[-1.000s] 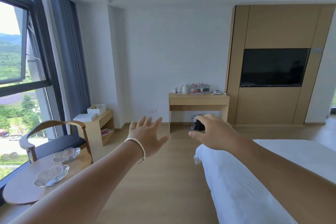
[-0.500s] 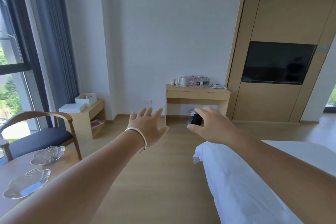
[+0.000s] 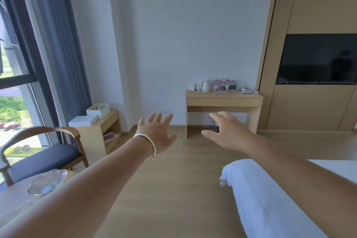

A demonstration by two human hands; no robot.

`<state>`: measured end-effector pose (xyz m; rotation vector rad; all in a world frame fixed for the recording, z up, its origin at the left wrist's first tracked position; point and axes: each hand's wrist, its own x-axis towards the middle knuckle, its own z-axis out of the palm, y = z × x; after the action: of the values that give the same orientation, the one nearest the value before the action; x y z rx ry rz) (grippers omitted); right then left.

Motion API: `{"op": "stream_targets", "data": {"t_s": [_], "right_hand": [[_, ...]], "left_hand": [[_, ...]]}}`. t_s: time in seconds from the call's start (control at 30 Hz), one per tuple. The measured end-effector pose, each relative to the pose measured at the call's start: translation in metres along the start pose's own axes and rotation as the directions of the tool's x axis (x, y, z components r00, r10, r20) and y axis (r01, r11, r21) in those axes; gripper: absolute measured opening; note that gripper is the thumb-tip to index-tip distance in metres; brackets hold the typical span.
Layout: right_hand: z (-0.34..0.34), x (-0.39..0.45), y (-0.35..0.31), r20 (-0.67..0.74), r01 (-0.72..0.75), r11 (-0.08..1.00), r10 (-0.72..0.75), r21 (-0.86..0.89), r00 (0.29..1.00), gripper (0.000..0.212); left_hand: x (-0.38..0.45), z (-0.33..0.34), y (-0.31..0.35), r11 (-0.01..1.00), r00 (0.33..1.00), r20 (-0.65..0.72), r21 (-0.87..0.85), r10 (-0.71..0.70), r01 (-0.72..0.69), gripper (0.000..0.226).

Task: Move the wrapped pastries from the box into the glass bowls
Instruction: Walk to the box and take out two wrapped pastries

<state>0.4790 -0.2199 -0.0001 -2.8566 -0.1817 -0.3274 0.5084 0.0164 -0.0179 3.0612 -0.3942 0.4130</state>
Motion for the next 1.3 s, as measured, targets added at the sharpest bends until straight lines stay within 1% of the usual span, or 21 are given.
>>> {"op": "stream_targets", "data": {"t_s": [0.1,0.3,0.4,0.6,0.83,1.07,1.3], "right_hand": [[-0.001,0.046,0.030,-0.003,0.010,1.000,-0.009,0.014,1.000,0.078],[0.010,0.128,0.086,-0.002,0.020,1.000,-0.020,-0.012,1.000,0.078],[0.021,0.163,0.106,0.014,0.011,1.000,-0.011,-0.005,1.000,0.077],[0.043,0.235,0.137,0.018,0.018,1.000,-0.017,-0.020,1.000,0.078],[0.070,0.365,0.161,-0.012,-0.003,1.000,0.003,-0.021,1.000,0.076],[0.087,0.486,0.170,-0.013,-0.040,0.998,0.039,-0.054,0.999,0.074],[0.107,0.581,0.182,-0.005,-0.040,0.998,0.039,-0.050,0.999,0.073]], "left_hand": [[0.050,0.010,0.011,1.000,1.000,-0.003,-0.004,0.002,-0.002,0.072],[0.142,0.037,0.027,1.000,1.000,-0.010,-0.008,-0.005,0.004,0.072],[0.183,0.054,0.032,1.000,1.000,0.000,0.008,0.015,-0.015,0.072],[0.261,0.091,0.028,1.000,0.999,-0.026,0.007,0.023,-0.023,0.072],[0.395,0.138,-0.005,0.999,0.998,-0.042,-0.020,0.036,-0.037,0.072],[0.526,0.155,-0.049,0.999,0.998,-0.036,-0.005,0.051,-0.052,0.073],[0.620,0.183,-0.070,0.997,0.996,-0.046,-0.002,0.079,-0.079,0.073]]}}
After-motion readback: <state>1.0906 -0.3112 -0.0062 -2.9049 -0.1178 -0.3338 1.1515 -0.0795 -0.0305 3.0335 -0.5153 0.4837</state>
